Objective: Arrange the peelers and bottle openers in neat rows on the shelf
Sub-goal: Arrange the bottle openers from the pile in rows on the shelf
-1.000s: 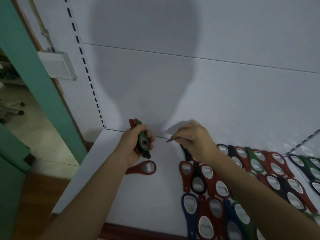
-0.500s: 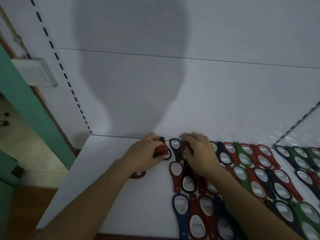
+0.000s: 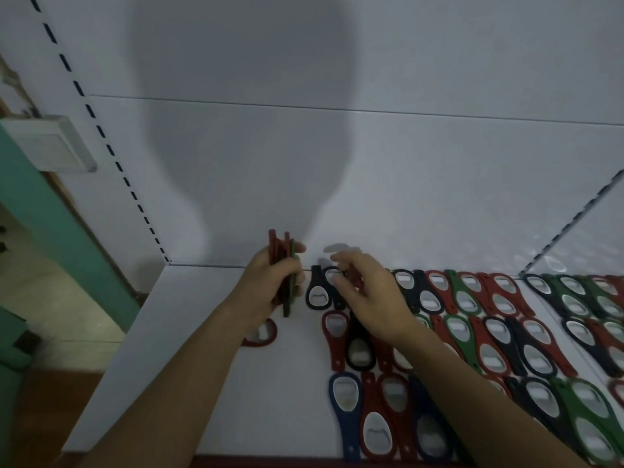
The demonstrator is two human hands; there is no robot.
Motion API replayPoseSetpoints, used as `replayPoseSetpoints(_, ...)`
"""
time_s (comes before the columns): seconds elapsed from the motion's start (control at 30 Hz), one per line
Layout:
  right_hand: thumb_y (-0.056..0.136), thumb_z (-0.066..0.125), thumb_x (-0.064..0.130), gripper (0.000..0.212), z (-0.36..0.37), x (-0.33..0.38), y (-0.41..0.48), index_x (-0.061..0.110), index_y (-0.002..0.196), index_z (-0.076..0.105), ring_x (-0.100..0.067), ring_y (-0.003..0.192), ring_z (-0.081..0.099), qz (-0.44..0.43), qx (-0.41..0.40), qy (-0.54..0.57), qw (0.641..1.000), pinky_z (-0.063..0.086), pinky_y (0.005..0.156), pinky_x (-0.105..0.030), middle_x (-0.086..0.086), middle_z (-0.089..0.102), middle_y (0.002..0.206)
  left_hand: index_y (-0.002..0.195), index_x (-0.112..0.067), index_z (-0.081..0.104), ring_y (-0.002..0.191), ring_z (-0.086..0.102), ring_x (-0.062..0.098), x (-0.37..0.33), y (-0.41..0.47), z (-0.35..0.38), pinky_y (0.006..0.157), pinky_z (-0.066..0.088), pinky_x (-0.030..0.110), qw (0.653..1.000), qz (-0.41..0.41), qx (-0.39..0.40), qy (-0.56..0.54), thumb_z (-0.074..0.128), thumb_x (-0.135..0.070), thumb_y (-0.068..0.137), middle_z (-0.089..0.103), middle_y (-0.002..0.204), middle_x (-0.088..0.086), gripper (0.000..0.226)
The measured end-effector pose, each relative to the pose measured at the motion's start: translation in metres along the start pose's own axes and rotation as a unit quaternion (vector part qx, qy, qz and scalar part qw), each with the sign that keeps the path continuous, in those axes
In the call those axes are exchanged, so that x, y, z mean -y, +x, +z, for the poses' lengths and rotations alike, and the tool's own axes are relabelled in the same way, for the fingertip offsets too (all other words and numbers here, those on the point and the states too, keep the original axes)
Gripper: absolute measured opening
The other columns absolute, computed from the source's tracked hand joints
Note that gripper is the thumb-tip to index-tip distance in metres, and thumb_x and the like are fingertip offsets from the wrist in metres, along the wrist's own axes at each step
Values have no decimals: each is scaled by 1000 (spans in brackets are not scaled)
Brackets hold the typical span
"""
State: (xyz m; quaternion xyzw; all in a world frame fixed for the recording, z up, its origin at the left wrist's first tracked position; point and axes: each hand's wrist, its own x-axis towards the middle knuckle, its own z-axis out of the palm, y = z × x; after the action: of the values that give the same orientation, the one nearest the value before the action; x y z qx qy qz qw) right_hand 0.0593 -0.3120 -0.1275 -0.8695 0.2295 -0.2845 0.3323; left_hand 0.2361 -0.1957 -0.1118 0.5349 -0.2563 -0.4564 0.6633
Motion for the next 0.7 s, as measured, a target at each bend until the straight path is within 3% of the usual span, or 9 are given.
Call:
replayPoseSetpoints(0.07, 92, 71, 38, 35, 2, 17, 5, 28, 124, 61, -12, 86, 68, 55, 32, 151, 986, 57, 76, -28, 9, 67, 98, 113, -4, 71, 85, 74, 28, 0, -7, 4, 69, 61, 38, 986, -38, -3, -160, 64, 0, 88, 74, 93, 14, 26)
replayPoseSetpoints(0.1, 88, 76, 35, 38, 6, 23, 7, 26, 123, 63, -16, 82, 70, 69, 42, 170, 982, 59, 75, -31, 6, 68, 95, 115, -3, 71, 90, 75, 30, 1, -11, 7, 70, 62, 40, 980, -50, -13, -190, 62, 2, 91, 76, 101, 16, 26)
replayPoseSetpoints(0.23, 90, 74, 9, 17, 19, 29, 8, 20, 103, 72, -9, 68, 67, 53, 16, 112, 992, 57, 65, -25, 4, 72, 88, 112, -5, 72, 95, 76, 33, 7, -22, 12, 70, 62, 50, 975, -82, -57, -199, 64, 2, 89, 76, 108, 20, 26)
replayPoseSetpoints(0.3, 95, 67, 7, 13, 20, 28, 4, 16, 99, 75, -5, 59, 64, 65, 11, 133, 989, 51, 58, -21, 8, 72, 78, 111, -7, 73, 91, 77, 31, 4, -26, 10, 69, 61, 46, 980, -76, -80, -163, 66, 1, 91, 77, 107, 19, 23)
replayPoseSetpoints(0.37, 94, 68, 7, 12, 16, 28, 3, 17, 101, 72, -9, 54, 63, 100, -16, 161, 982, 51, 55, -25, 6, 71, 70, 101, -12, 76, 72, 74, 22, 0, -29, 1, 55, 56, 33, 985, -45, -138, -91, 66, -1, 91, 77, 95, 13, 18)
replayPoseSetpoints(0.47, 96, 66, 6, 6, 3, 27, 2, 11, 98, 68, -16, 49, 63, 137, -34, 198, 970, 52, 51, -28, 1, 70, 69, 92, -21, 76, 54, 53, 7, -2, -34, -19, 45, 42, 24, 979, 14, -189, 69, 65, -11, 93, 64, 71, -1, 15)
replayPoseSetpoints(0.53, 99, 61, 8, 10, -5, 28, 1, 10, 93, 69, -15, 48, 62, 140, -1, 177, 974, 49, 48, -25, 4, 68, 64, 89, -28, 76, 54, 55, 5, -1, -40, -25, 48, 44, 22, 971, 32, -166, 169, 71, -25, 93, 66, 67, -7, 6)
replayPoseSetpoints(0.6, 100, 60, 9, 12, -7, 31, -3, 9, 92, 69, -21, 50, 65, 164, 33, 189, 968, 51, 48, -28, 3, 67, 65, 89, -29, 76, 62, 64, 4, 2, -45, -23, 58, 50, 22, 959, 35, -121, 255, 75, -35, 90, 74, 78, -7, 6)
replayPoseSetpoints(0.7, 101, 57, 7, 7, -1, 38, -12, 2, 101, 63, -32, 57, 70, 226, 52, 289, 929, 58, 50, -35, -8, 67, 78, 93, -28, 76, 63, 65, -1, 9, -48, -12, 65, 48, 27, 961, 17, -98, 259, 73, -37, 92, 77, 89, -8, 9)
